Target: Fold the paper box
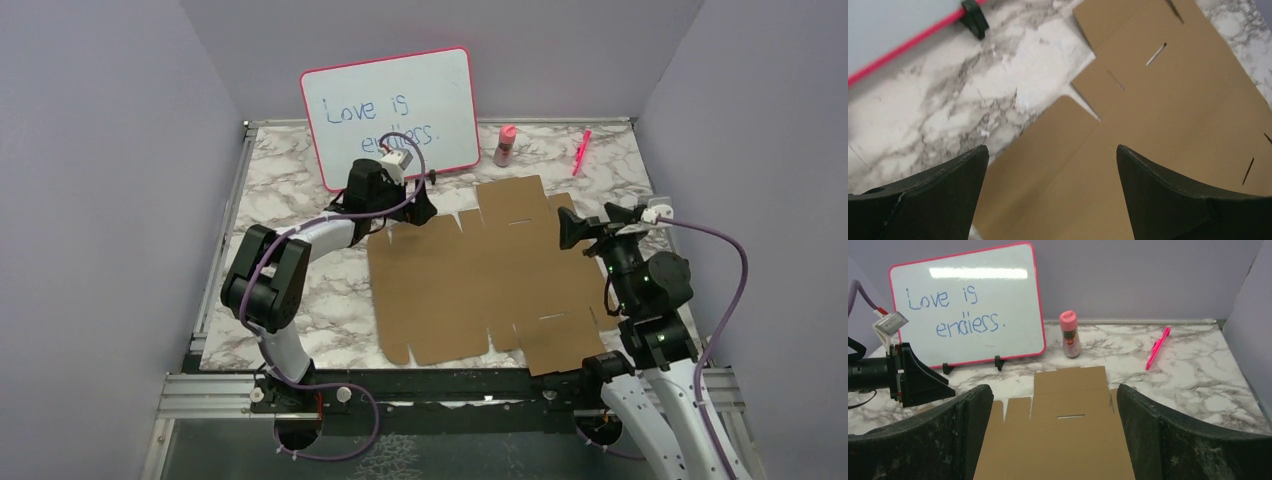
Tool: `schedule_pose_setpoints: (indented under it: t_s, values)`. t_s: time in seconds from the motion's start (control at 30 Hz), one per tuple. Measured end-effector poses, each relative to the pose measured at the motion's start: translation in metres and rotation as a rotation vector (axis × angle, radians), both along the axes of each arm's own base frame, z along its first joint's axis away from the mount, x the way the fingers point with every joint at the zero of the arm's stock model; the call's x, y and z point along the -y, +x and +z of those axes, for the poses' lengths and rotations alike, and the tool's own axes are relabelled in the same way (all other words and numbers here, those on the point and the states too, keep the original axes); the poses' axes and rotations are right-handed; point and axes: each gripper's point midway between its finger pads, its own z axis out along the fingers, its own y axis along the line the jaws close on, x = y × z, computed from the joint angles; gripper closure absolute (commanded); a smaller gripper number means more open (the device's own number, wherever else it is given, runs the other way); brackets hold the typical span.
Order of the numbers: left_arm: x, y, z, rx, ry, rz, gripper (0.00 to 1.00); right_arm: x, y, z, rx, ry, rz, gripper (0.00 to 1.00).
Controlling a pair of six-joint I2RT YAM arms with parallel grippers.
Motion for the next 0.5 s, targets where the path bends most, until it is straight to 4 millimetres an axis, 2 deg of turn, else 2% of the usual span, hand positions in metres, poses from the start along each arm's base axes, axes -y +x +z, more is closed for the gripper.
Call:
schedule_pose_setpoints:
  t_s: [0.07,0.2,0.27,0.37,0.5]
  values:
    - [-0.004,-0.01,-0.015,-0.05,0.002,0.013,0.02,-0.005,0.007,-0.009,-0.052,0.013,0.017,0.0]
    - [-0.021,-0.038,-0.054,-0.178,0.041,0.07,0.02,-0.018,0.021,-0.039,-0.186,0.05,0.057,0.0]
    - [-0.031,-0.05,-0.064,-0.21,0.065,0.104,0.01,-0.022,0.027,-0.053,-0.248,0.077,0.059,0.0]
    - [-0.041,-0.058,-0.063,-0.213,0.078,0.143,0.01,-0.026,0.036,-0.081,-0.347,0.122,0.047,0.0]
    - [-0.046,-0.06,-0.05,-0.184,0.071,0.173,0.01,-0.028,0.039,-0.139,-0.502,0.169,0.013,0.0]
